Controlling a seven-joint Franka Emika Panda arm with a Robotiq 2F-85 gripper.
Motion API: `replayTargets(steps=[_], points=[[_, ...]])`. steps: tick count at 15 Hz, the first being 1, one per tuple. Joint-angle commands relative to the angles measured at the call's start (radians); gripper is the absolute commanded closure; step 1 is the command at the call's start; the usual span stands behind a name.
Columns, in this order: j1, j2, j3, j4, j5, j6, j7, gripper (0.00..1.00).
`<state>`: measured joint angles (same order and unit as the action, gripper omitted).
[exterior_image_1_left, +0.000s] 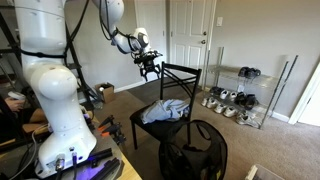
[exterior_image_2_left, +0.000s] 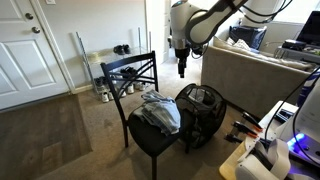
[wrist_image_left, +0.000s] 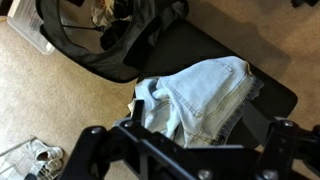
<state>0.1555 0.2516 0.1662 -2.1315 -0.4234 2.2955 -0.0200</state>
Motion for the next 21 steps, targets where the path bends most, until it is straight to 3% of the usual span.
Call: replayTargets(steps=[1,11,15,18,19,21], points=[[0.039,0.249,-0.016,0.258,0.038,-0.125,-0.035,0.00],[0.059,0.678,-0.024,0.739,0.195,-0.149,-0.066,0.00],[0.070,0.819,-0.032,0.909,0.228,-0.208,-0.066,0.00],[0.082,0.887,-0.036,1.000,0.211,-0.233,-0.113,0.00],[0.082,0.846,-0.046,0.924,0.217,-0.182,-0.064,0.00],[0.090,0.879,-0.047,0.970,0.217,-0.194,-0.075,0.00]])
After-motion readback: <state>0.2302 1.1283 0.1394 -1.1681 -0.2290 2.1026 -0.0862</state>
